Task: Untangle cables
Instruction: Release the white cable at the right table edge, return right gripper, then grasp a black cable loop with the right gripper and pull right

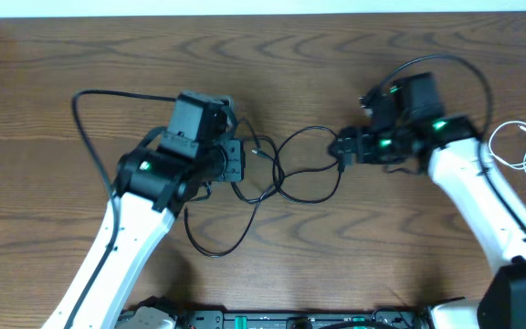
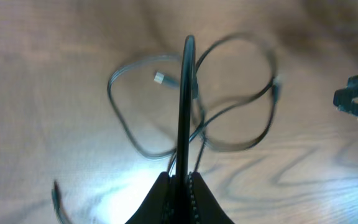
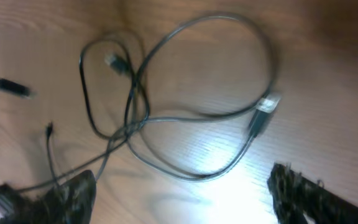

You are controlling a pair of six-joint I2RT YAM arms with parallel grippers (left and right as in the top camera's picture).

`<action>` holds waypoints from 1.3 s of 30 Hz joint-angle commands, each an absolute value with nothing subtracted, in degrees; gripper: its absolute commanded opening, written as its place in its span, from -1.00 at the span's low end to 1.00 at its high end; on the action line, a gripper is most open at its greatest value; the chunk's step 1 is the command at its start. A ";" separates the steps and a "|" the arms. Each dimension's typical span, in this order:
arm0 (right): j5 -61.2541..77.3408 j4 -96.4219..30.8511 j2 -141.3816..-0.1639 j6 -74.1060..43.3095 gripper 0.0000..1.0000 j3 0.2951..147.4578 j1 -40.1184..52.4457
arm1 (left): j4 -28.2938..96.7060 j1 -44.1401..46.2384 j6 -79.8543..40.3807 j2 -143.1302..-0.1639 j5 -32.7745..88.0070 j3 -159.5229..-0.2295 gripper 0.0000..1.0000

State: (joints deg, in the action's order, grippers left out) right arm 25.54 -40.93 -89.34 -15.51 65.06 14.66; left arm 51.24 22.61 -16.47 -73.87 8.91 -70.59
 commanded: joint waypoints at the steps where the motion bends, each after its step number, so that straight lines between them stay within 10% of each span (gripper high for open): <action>1: 21.71 -33.98 -89.21 -33.56 0.71 59.00 21.08 | 53.52 22.59 -16.80 -77.73 8.32 -70.30 -0.85; 20: 3.92 10.07 -101.80 -67.29 0.43 41.82 36.36 | 54.81 22.59 -16.78 -80.71 8.34 -70.30 -0.85; 39: -0.93 13.85 -105.89 -67.22 -0.98 41.82 36.47 | 55.05 22.59 -16.78 -80.71 8.34 -70.30 -0.85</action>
